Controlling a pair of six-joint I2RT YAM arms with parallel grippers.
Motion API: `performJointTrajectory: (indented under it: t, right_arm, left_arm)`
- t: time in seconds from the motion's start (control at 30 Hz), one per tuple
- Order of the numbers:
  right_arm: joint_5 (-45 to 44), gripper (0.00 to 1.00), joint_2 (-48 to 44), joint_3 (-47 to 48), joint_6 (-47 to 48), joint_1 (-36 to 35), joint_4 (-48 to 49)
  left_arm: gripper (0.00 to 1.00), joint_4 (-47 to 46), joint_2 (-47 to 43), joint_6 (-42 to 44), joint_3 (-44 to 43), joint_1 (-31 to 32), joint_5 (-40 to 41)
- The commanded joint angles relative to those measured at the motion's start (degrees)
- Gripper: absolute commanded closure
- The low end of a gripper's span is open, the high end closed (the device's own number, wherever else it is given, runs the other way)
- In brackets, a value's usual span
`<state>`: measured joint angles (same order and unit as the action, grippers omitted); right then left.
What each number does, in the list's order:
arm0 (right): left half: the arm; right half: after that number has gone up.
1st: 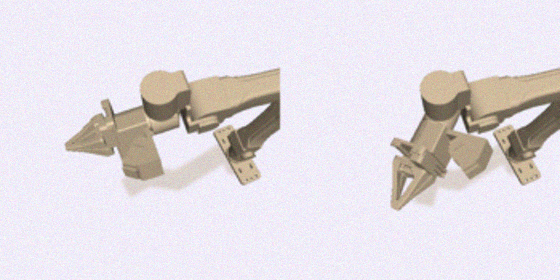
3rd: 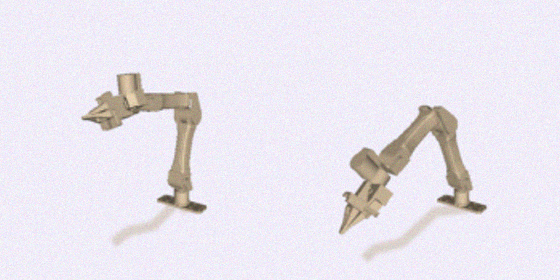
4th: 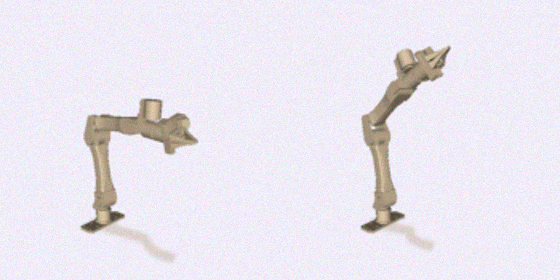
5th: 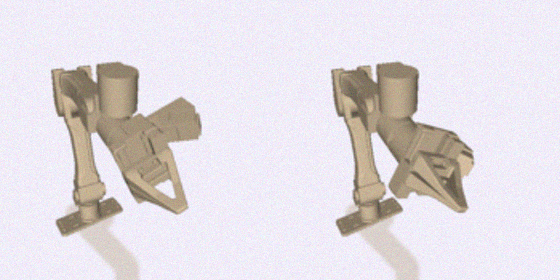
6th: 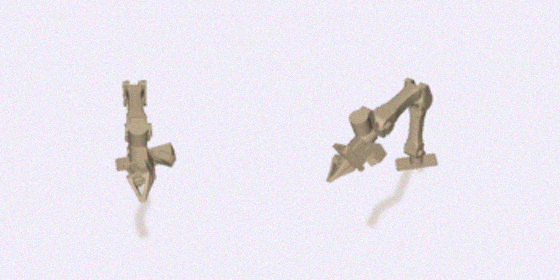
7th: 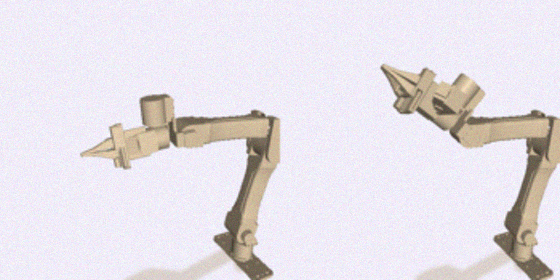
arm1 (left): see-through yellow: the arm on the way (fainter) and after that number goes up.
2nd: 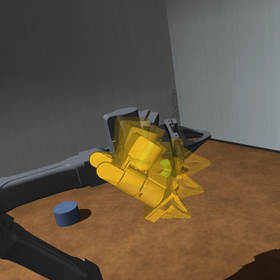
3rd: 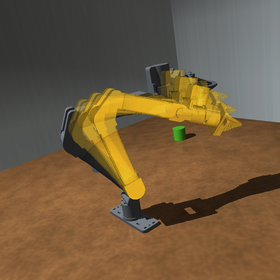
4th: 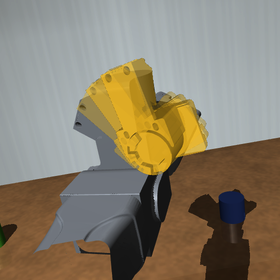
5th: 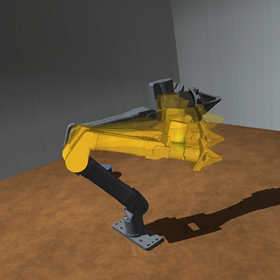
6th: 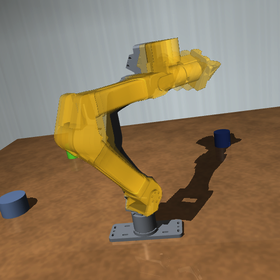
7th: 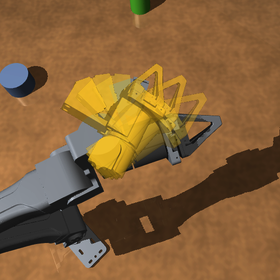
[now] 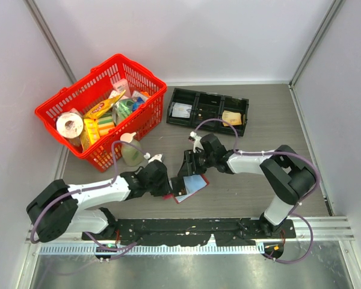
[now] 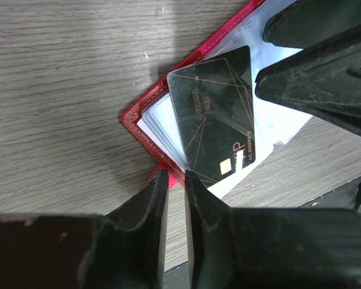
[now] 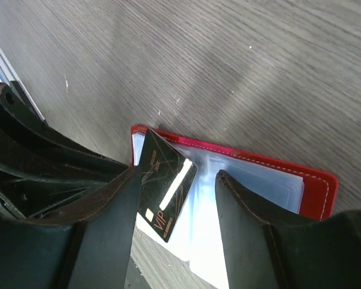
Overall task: Take the credit cards out of the card holder
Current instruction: Remove the credit card from the card holder.
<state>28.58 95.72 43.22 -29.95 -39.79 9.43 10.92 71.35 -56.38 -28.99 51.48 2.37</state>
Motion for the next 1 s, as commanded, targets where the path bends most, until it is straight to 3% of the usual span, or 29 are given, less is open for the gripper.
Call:
performJointTrajectory:
  t: [0.0, 0.3, 0.83, 0.97]
  right_arm:
    - [1.4, 0.45, 2.2, 2.0, -0.3, -0.3, 3.2]
    - [5.1, 0.56, 4.9, 0.5, 0.0, -0.2, 4.8]
    - [10.6, 0.76, 4.5, 0.6, 4.5, -0.3, 3.1]
    - [10.1, 0.77, 3.3, 0.7, 5.1, -0.3, 1.8]
  left_arm:
    - [0.82, 0.9, 1.6, 1.1, -2.0, 0.4, 0.5]
    - [0.93, 0.1, 5.6, 0.6, -1.5, 0.5, 1.2]
    - [0.98, -0.5, 7.8, 0.5, -1.2, 0.4, 1.5]
    - [0.98, -0.5, 7.8, 0.4, -1.4, 0.4, 1.3]
